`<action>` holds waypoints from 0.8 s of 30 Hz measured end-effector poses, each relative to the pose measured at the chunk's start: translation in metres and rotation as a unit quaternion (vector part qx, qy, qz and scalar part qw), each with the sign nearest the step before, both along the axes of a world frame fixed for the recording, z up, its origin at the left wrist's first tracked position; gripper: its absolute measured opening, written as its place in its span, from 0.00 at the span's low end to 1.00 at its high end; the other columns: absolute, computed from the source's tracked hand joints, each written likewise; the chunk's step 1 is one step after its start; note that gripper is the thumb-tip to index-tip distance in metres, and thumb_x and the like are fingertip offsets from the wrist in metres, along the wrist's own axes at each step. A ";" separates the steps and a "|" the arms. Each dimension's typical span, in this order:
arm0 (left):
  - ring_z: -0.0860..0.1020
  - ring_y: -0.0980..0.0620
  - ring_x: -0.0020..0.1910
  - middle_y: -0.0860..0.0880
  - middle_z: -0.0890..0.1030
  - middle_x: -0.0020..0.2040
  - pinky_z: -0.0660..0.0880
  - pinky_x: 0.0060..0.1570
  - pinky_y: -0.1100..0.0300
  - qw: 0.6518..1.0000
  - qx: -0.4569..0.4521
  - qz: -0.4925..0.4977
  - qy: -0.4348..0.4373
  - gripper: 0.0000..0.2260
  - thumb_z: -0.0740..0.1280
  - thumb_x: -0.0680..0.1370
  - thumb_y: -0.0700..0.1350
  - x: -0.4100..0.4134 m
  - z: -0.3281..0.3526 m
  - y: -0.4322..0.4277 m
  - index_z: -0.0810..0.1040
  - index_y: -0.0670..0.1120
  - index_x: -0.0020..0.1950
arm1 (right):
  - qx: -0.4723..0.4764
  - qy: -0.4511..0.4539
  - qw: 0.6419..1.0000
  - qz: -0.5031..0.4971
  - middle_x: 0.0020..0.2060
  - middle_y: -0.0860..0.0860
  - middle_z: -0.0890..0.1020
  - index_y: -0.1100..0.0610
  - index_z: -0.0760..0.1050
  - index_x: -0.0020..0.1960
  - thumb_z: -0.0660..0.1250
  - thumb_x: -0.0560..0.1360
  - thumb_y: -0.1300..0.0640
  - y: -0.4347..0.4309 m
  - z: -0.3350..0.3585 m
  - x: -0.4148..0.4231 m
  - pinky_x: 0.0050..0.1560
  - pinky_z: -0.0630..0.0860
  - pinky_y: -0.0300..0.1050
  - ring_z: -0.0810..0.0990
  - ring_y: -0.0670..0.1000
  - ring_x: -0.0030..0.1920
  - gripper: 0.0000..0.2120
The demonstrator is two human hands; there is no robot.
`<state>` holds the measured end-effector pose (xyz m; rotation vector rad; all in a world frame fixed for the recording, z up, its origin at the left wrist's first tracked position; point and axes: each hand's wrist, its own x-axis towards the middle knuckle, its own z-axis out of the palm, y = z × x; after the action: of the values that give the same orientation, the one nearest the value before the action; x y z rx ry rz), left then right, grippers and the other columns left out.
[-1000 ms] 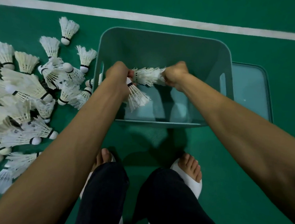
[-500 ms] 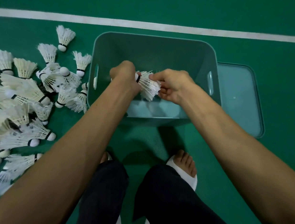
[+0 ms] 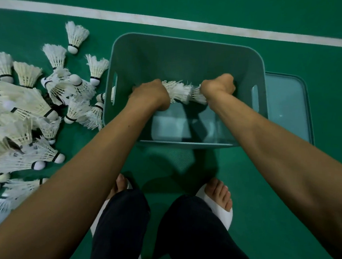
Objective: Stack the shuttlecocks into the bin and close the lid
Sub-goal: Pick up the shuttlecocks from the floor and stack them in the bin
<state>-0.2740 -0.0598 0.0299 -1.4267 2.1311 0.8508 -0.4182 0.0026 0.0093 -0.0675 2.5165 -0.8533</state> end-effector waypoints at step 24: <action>0.71 0.39 0.73 0.41 0.71 0.76 0.70 0.70 0.49 0.996 0.003 0.021 0.087 0.25 0.58 0.80 0.37 0.015 0.015 0.004 0.66 0.45 0.78 | -0.064 -0.045 0.997 -0.002 0.46 0.54 0.85 0.62 0.80 0.53 0.72 0.67 0.61 -0.008 -0.012 -0.023 0.45 0.83 0.46 0.85 0.54 0.43 0.14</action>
<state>-0.2589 -0.0562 0.0447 -1.4452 2.2287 1.0299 -0.4417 -0.0051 -0.0028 -0.0629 2.3771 -0.9955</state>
